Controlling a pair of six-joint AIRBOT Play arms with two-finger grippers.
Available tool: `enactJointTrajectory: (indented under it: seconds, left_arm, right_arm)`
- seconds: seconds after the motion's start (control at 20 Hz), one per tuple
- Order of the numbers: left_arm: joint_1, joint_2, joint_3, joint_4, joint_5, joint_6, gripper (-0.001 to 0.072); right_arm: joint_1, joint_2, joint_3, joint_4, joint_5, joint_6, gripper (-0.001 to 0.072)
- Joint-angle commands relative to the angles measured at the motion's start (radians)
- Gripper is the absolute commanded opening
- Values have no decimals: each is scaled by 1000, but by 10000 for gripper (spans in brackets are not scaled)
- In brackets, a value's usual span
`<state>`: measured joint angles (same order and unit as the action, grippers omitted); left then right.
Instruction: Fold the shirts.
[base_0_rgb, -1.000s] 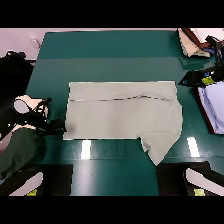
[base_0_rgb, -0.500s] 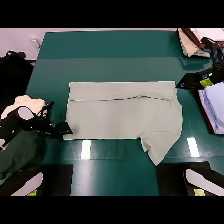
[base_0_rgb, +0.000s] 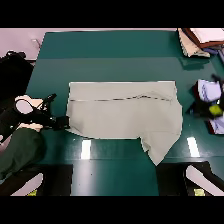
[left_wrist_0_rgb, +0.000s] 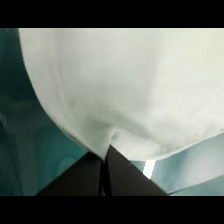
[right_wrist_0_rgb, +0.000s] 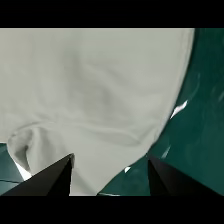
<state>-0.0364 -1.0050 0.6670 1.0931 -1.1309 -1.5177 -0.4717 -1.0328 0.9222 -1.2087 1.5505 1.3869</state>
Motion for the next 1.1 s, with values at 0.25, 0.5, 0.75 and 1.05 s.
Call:
enactJointTrajectory:
  seconds: [0.25, 0.5, 0.75, 1.05]
  left_arm:
    - [-1, 0, 40, -10, 5, 7, 23]
    - [-1, 5, 39, 0, -32, 19, 24]
    - [-1, 188, 39, 113, -192, -1, 23]
    - [-1, 370, 39, 111, -367, -31, 24]
  right_arm:
    - [-19, -20, -461, 66, -168, 0, 449]
    - [145, -63, -396, 66, -233, 8, 128]
    - [222, 114, -282, -174, -41, 11, 14]
    - [229, 444, -265, -206, 112, 42, 13]
